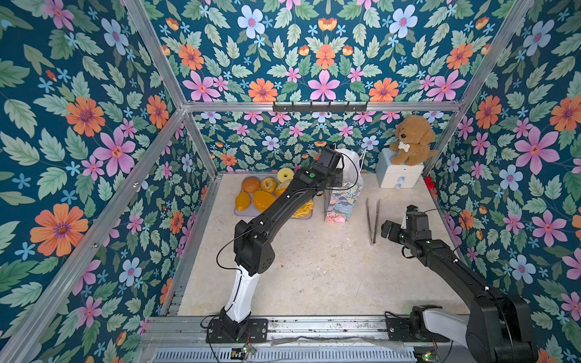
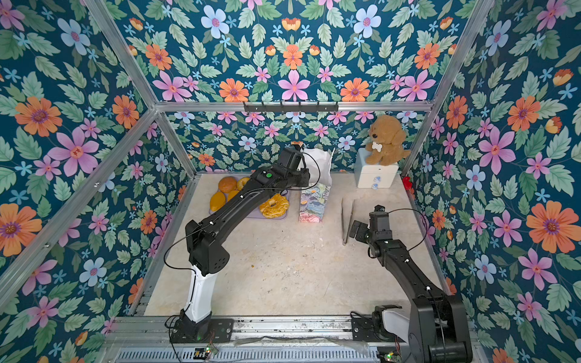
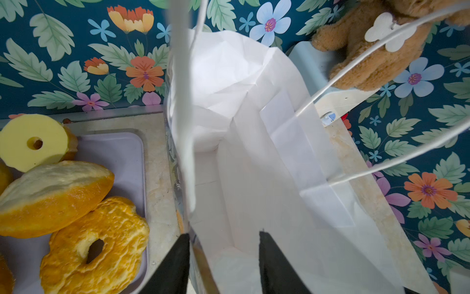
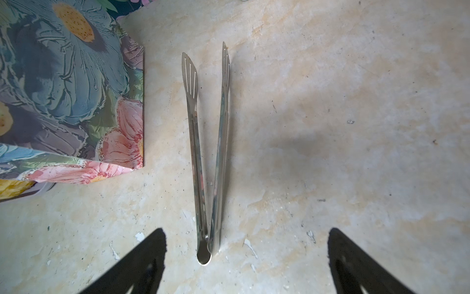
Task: Pack bread into a paper bag
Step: Pick up the paper bag from the center of the board.
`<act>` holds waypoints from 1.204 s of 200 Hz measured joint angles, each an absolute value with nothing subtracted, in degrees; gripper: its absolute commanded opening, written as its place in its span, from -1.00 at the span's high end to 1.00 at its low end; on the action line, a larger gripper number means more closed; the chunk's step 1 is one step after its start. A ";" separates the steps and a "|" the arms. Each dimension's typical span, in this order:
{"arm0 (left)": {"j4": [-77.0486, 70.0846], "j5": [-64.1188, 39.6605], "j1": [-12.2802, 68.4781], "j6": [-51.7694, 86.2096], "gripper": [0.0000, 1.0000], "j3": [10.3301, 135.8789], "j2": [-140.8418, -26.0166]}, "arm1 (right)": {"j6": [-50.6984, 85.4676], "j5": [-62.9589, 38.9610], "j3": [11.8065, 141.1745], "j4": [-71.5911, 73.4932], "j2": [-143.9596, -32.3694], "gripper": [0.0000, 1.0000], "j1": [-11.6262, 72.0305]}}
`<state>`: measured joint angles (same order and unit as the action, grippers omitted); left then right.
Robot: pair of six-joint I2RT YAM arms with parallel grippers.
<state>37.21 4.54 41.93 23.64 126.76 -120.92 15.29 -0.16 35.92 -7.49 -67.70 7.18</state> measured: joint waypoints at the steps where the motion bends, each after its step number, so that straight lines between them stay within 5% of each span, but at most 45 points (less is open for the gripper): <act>1: 37.19 4.54 41.93 23.62 0.14 126.72 -120.88 | 15.29 -0.16 35.92 -7.49 -67.70 -0.99 7.18; 34: 36.49 4.56 41.87 23.07 0.36 125.25 -120.05 | 15.31 -0.16 35.92 -7.49 -68.10 -0.99 7.18; 62: 35.94 4.47 41.67 22.46 1.00 124.51 -120.03 | 15.31 -0.16 35.92 -7.49 -68.31 -0.99 7.18; 132: 34.35 4.97 41.04 19.05 1.00 120.27 -116.14 | 15.31 -0.19 36.21 -7.53 -69.84 -0.99 7.18; 241: 24.03 8.67 37.10 11.64 1.00 102.61 -89.21 | 15.42 -0.34 41.87 -9.50 -74.22 -0.99 11.14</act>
